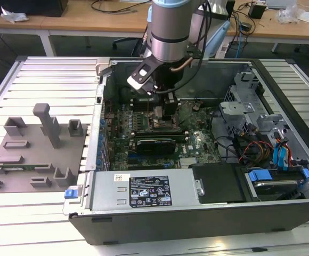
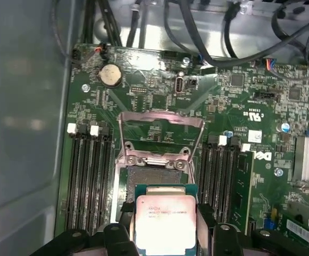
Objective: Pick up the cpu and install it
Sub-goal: 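Place the cpu into insertion slot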
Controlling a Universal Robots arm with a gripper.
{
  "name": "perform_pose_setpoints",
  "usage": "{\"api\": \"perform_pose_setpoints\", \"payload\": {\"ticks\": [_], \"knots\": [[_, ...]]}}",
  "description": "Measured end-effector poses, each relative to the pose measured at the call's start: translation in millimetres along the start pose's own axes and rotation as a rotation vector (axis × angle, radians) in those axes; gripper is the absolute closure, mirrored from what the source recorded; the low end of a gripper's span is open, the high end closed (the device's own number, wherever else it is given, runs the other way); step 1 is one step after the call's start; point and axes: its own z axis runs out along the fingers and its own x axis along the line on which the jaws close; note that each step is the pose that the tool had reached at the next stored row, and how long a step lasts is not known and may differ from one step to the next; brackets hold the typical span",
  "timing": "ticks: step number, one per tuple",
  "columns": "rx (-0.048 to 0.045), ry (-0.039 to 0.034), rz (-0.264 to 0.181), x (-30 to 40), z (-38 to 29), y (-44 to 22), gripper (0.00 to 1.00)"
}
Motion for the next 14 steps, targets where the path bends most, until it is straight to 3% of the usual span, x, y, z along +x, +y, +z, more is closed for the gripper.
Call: {"api": "perform_pose_setpoints", "payload": {"ticks": [4,14], "knots": [[0.0002,0.0,0.025,0.0,3.3,-0.1,0.46],[0.0007,-0.0004,0.033,2.4,22.6,-0.7,0.46]]}}
